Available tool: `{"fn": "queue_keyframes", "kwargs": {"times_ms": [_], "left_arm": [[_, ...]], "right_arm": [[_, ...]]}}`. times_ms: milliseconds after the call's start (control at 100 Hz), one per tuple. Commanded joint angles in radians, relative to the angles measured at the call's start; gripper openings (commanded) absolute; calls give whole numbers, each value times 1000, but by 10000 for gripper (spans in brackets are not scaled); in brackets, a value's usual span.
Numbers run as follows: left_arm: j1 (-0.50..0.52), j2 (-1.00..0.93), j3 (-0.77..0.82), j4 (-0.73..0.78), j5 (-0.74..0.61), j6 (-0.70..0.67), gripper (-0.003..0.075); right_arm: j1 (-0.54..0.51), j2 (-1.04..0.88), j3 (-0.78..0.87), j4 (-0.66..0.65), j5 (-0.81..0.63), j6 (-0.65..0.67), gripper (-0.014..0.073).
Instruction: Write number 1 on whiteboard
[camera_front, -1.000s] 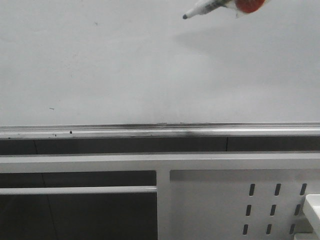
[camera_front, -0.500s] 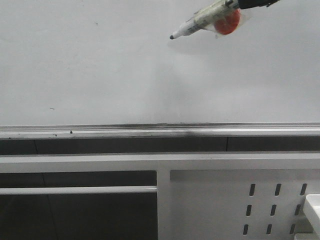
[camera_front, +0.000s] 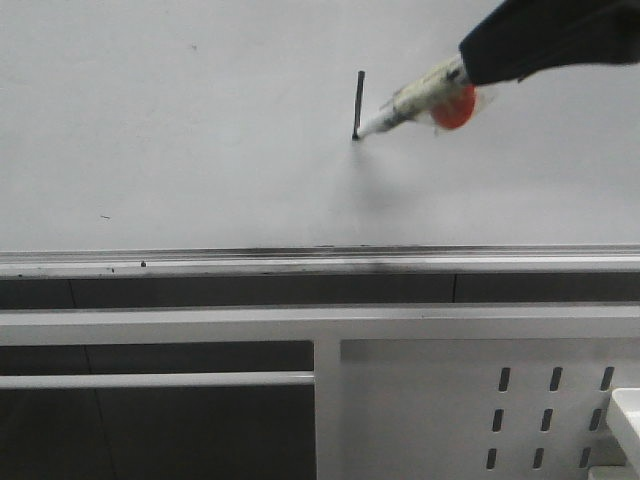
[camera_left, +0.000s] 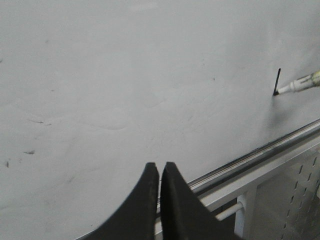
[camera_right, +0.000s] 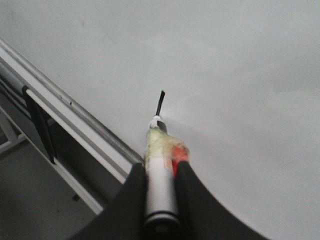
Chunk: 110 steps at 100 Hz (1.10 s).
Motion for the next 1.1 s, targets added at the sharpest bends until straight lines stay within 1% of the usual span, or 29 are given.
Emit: {"fn": "queue_keyframes", "kwargs": {"times_ms": [0,210,300,390,480,510,550,650,680,750,820,870,940,1010,1090], "left_arm": [[-5,3,-28,46,-3,-12,-20],[-5,3,-28,47,-3,-12,-20],[-5,3,-28,48,-6,-12,-20],[-5,3,-30,57,-62,-13,-20],[-5,9,-30,101,-156,-13,-20],[-5,12,-30,112,-186,-13,-20],[-5,27,-30,122,-232,-13,-19],[-5,84,-30,134,-325,-10,-18],[-5,115,-30,136,-352,12,-13],[-5,186,-30,136,-424,97,35],[-5,260,-37,136,-481,166,120],[-5,312,-49,136,-495,169,195],[-5,378,-79,136,-490,169,272],[-5,438,-118,136,-486,172,305],[-5,499,-169,136,-486,177,305]], "right_arm": [[-9,36,-28,-14,-73,-3,-69],[-9,130,-28,-8,-107,-3,-69],[14,117,-37,60,-84,-3,-69],[79,80,-63,72,-20,-3,-69],[155,58,-112,25,76,-3,-69],[167,58,-126,17,103,-3,-69],[186,62,-162,4,175,-3,-69],[200,87,-230,2,286,-3,-69],[204,94,-250,2,318,-3,-69],[206,112,-298,0,379,-3,-69],[210,129,-338,0,434,-3,-69],[215,137,-365,0,461,-3,-69],[227,146,-389,1,480,-3,-69],[246,149,-405,1,481,-3,-69],[273,149,-426,1,496,-3,-69]]}}
